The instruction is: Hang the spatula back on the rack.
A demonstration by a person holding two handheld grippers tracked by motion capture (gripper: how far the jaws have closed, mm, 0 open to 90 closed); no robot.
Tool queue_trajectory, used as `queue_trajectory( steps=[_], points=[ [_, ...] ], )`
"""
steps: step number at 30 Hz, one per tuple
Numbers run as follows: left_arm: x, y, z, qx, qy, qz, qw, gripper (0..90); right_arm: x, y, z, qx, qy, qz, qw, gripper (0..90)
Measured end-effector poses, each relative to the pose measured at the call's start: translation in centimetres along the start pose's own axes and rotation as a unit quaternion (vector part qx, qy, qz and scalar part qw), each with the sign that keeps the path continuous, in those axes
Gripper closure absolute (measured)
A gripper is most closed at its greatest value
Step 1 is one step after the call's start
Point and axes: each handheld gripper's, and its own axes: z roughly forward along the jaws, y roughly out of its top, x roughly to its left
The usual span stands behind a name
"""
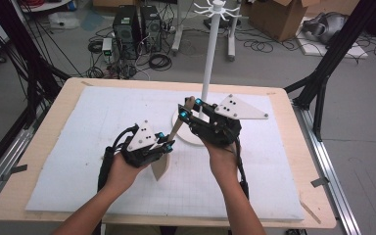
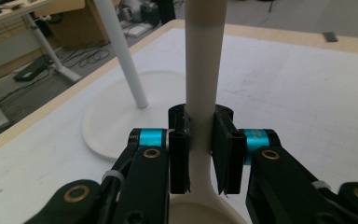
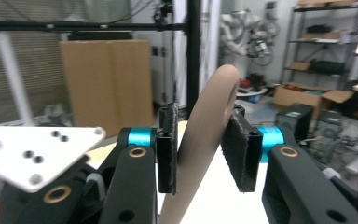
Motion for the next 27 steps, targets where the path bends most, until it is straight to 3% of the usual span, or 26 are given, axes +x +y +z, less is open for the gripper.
queue_trajectory(
  steps=[4, 9, 13, 17, 21, 24, 25, 27],
  points=[
    [0.3, 0.0, -0.5, -0.026, -0.033, -0.009, 0.9991, 77.3, 0.3, 1.0, -0.1, 0.002, 0.035, -0.013, 0.9993, 69.7],
    [0.7, -0.1, -0.8, -0.046, -0.080, -0.016, 0.9956, 76.9, 0.0, 1.7, 0.0, -0.001, 0.084, -0.009, 0.9965, 70.7],
    [1.2, -0.4, -0.9, -0.053, -0.127, -0.021, 0.9903, 75.6, -0.2, 1.9, -0.1, 0.003, 0.118, -0.010, 0.9930, 71.4],
    [1.7, -0.5, -0.9, -0.066, -0.154, -0.025, 0.9856, 64.1, 0.2, 1.8, 0.1, 0.016, 0.139, -0.027, 0.9898, 72.9],
    [2.2, -0.7, -0.5, -0.071, -0.170, -0.028, 0.9825, 57.1, 0.4, 1.8, 0.3, 0.026, 0.158, -0.038, 0.9864, 73.2],
    [2.3, -0.7, -0.4, -0.087, -0.193, -0.023, 0.9771, 57.3, 0.3, 1.9, 0.4, 0.028, 0.179, -0.031, 0.9829, 73.1],
    [2.2, -0.7, -0.3, -0.087, -0.197, -0.022, 0.9763, 59.4, 0.2, 1.9, 0.4, 0.029, 0.186, -0.028, 0.9817, 73.1],
    [2.2, -0.7, -0.2, -0.085, -0.206, -0.016, 0.9746, 69.8, 0.0, 1.8, 0.4, 0.025, 0.202, -0.021, 0.9789, 73.1]
  ],
)
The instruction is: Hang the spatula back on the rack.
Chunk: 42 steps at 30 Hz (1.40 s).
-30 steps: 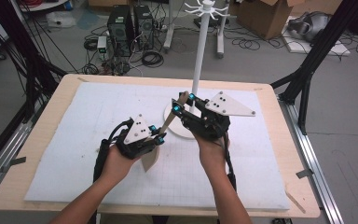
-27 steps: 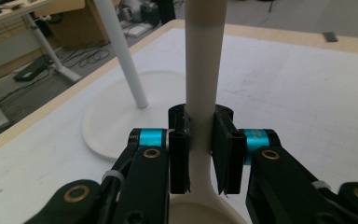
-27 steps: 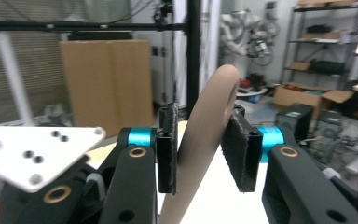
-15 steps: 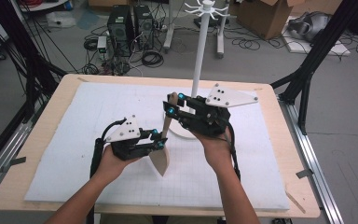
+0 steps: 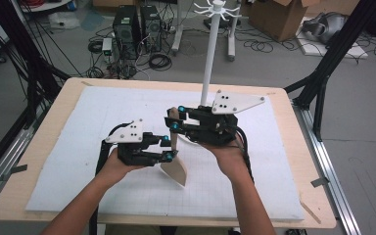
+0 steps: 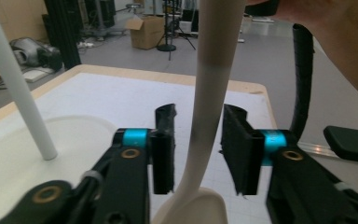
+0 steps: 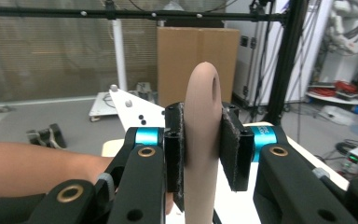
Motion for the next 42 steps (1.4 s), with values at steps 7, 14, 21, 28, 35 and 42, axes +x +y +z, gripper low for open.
queue_trajectory(
  steps=[7, 14, 21, 28, 35, 42],
  points=[
    [-0.7, 0.3, 0.5, 0.008, -0.011, 0.015, 0.9998, 78.1, -0.4, -0.1, -0.4, -0.009, 0.019, 0.006, 0.9998, 73.0],
    [-1.2, 0.6, 0.7, 0.022, 0.045, 0.005, 0.9987, 78.3, -0.2, -0.8, -1.1, -0.022, -0.055, 0.005, 0.9982, 54.5],
    [-1.1, 0.7, 0.8, 0.010, 0.090, -0.017, 0.9957, 78.3, 0.4, -2.9, -0.2, 0.005, -0.097, 0.004, 0.9953, 49.6],
    [-1.2, 0.8, 0.7, 0.004, 0.100, -0.022, 0.9948, 78.3, -0.2, -4.3, 0.2, 0.016, -0.096, 0.020, 0.9950, 51.6],
    [-1.0, 0.9, 0.5, -0.002, 0.104, -0.030, 0.9941, 78.2, -0.5, -5.1, 0.2, 0.026, -0.087, 0.029, 0.9955, 53.2],
    [-1.1, 0.9, 0.5, 0.003, 0.102, -0.026, 0.9944, 78.2, -0.7, -6.2, 0.8, 0.040, -0.072, 0.033, 0.9960, 59.7]
  ],
)
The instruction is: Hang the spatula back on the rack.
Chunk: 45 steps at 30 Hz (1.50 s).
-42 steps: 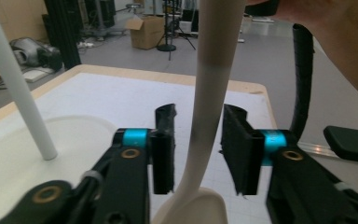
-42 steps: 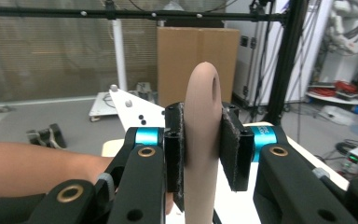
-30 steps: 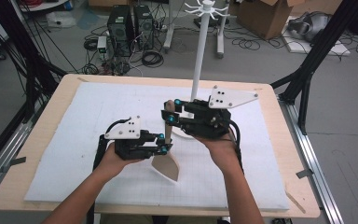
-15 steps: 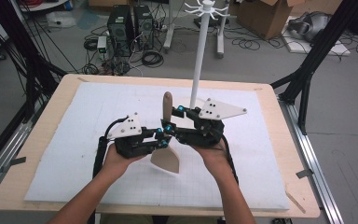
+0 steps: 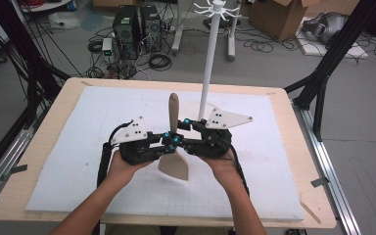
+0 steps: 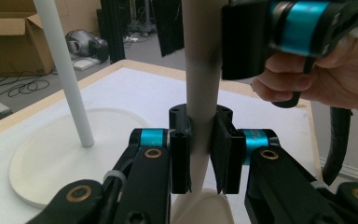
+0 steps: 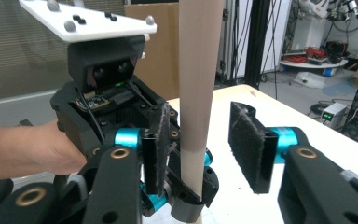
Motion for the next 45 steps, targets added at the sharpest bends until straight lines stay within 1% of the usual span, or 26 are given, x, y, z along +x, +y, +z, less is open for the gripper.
queue_trajectory(
  steps=[1, 2, 4, 8, 9, 12, 13, 14, 15, 17, 18, 20, 22, 24, 27, 30, 33, 36, 37, 38, 41, 43, 45],
  points=[
    [0.0, 0.0, 0.0, 0.000, 0.000, 0.000, 1.0000, 78.2, 0.0, 0.0, 0.0, 0.002, 0.001, 0.000, 1.0000, 60.6],
    [0.0, 0.0, 0.0, 0.001, -0.001, 0.000, 1.0000, 78.3, 0.0, -0.1, 0.1, 0.003, 0.003, 0.000, 1.0000, 63.7],
    [0.0, 0.0, 0.0, 0.002, -0.004, -0.001, 1.0000, 78.3, 0.0, -0.1, 0.1, 0.003, 0.008, -0.006, 0.9999, 73.6],
    [-0.1, 0.0, 0.1, -0.006, -0.009, 0.004, 0.9999, 78.2, 0.1, 0.1, -0.1, 0.003, 0.017, -0.013, 0.9998, 75.9],
    [-0.1, 0.0, 0.0, -0.009, -0.012, 0.006, 0.9999, 78.2, 0.1, 0.1, -0.1, 0.001, 0.020, -0.016, 0.9997, 76.1],
    [0.0, 0.0, 0.0, -0.018, -0.033, 0.002, 0.9993, 77.6, 0.1, 0.2, -0.4, -0.004, 0.031, -0.019, 0.9993, 76.4],
    [0.1, -0.1, -0.1, -0.027, -0.036, -0.005, 0.9990, 73.8, 0.1, 0.3, -0.5, -0.003, 0.035, -0.019, 0.9992, 76.4],
    [0.2, -0.1, -0.2, -0.035, -0.030, -0.018, 0.9988, 61.3, 0.1, 0.4, -0.6, -0.006, 0.035, -0.022, 0.9991, 76.5],
    [0.4, -0.2, -0.4, -0.043, -0.029, -0.024, 0.9983, 51.8, 0.1, 0.5, -0.8, -0.008, 0.036, -0.021, 0.9991, 76.5],
    [0.7, -0.4, -1.0, -0.058, -0.032, -0.023, 0.9975, 45.1, -0.1, 0.6, -1.2, -0.010, 0.036, -0.020, 0.9991, 76.5],
    [0.8, -0.6, -1.4, -0.062, -0.032, -0.027, 0.9972, 40.6, -0.3, 0.7, -1.4, -0.012, 0.036, -0.019, 0.9991, 76.5],
    [1.0, -1.2, -2.2, -0.068, -0.034, -0.023, 0.9968, 38.2, -0.7, 0.7, -1.8, -0.014, 0.033, -0.015, 0.9992, 76.4],
    [1.3, -1.8, -3.0, -0.071, -0.027, -0.024, 0.9968, 36.6, -1.2, 0.7, -2.1, -0.016, 0.028, -0.014, 0.9994, 76.4],
    [1.6, -2.4, -4.0, -0.075, -0.016, -0.028, 0.9967, 33.4, -1.5, 0.7, -2.5, -0.017, 0.024, -0.013, 0.9995, 76.5],
    [2.1, -3.7, -5.6, -0.086, 0.002, -0.038, 0.9956, 33.2, -2.1, 0.8, -3.1, -0.019, 0.019, -0.011, 0.9996, 76.5],
    [2.3, -4.8, -7.1, -0.085, 0.029, -0.049, 0.9947, 28.0, -2.8, 1.0, -3.5, -0.017, 0.014, -0.011, 0.9997, 76.4],
    [2.4, -5.8, -8.3, -0.079, 0.053, -0.057, 0.9938, 21.9, -3.6, 1.4, -3.8, -0.018, 0.011, -0.007, 0.9997, 76.5],
    [2.2, -6.7, -8.9, -0.066, 0.081, -0.064, 0.9924, 20.9, -4.5, 2.0, -3.9, -0.019, 0.004, -0.003, 0.9998, 76.5],
    [2.2, -7.0, -9.1, -0.063, 0.083, -0.065, 0.9924, 19.6, -4.8, 2.3, -3.9, -0.018, 0.003, -0.001, 0.9998, 76.5],
    [2.1, -7.3, -9.3, -0.066, 0.081, -0.067, 0.9923, 18.4, -5.1, 2.6, -3.8, -0.019, 0.000, -0.004, 0.9998, 76.5],
    [1.9, -8.1, -9.6, -0.069, 0.086, -0.063, 0.9919, 18.3, -5.8, 3.6, -3.6, -0.017, -0.007, -0.005, 0.9998, 76.5],
    [1.8, -8.5, -9.6, -0.073, 0.088, -0.068, 0.9911, 18.4, -6.2, 4.1, -3.4, -0.016, -0.011, -0.003, 0.9998, 76.5],
    [1.8, -8.9, -9.6, -0.069, 0.084, -0.069, 0.9917, 18.4, -6.6, 4.6, -3.2, -0.015, -0.013, -0.003, 0.9998, 76.5]
  ],
)
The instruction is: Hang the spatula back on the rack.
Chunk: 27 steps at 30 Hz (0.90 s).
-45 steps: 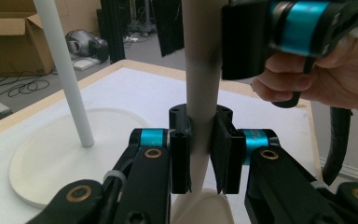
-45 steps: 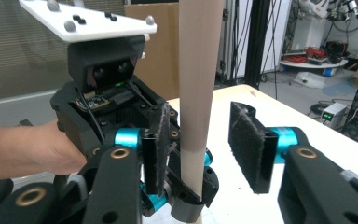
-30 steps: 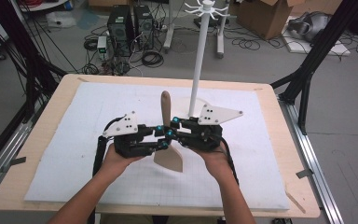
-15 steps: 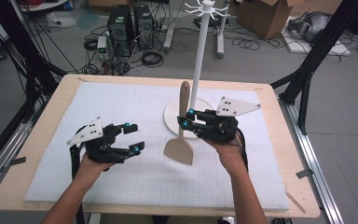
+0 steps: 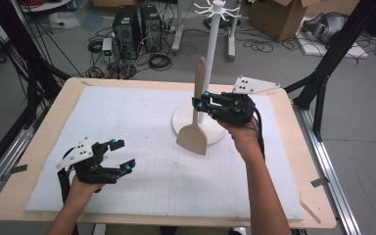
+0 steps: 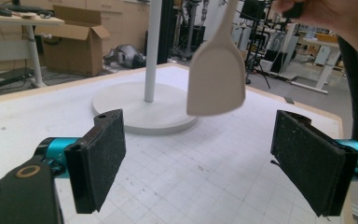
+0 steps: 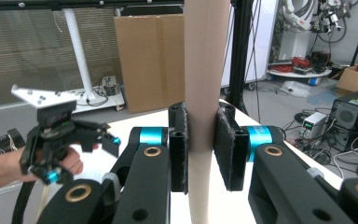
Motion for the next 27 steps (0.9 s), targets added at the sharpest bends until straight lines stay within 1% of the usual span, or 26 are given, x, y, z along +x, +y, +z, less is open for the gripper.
queue_trajectory(
  steps=[3, 6, 14, 18, 22, 27],
  points=[
    [0.0, -0.1, 0.0, 0.004, 0.001, 0.000, 1.0000, 18.5, -0.6, 0.7, 0.4, 0.003, -0.002, 0.003, 1.0000, 76.5],
    [0.0, -0.1, 0.0, 0.001, 0.000, 0.002, 1.0000, 18.5, -1.3, 1.6, 0.8, 0.006, -0.011, 0.003, 0.9999, 76.5],
    [0.0, -0.1, 0.2, 0.008, 0.001, -0.001, 1.0000, 19.3, -3.3, 3.8, 1.3, 0.005, -0.025, 0.012, 0.9996, 76.5],
    [-0.1, 0.1, 0.3, 0.004, 0.001, 0.001, 1.0000, 19.5, -4.3, 4.4, 1.4, 0.005, -0.029, 0.019, 0.9994, 76.5],
    [-0.1, 0.1, 0.4, 0.007, 0.000, 0.003, 1.0000, 19.5, -5.2, 4.8, 1.6, 0.004, -0.032, 0.028, 0.9991, 76.5],
    [-0.1, 0.2, 0.5, 0.005, 0.000, 0.002, 1.0000, 19.5, -5.6, 5.3, 1.9, 0.000, -0.031, 0.031, 0.9990, 76.5]
  ],
)
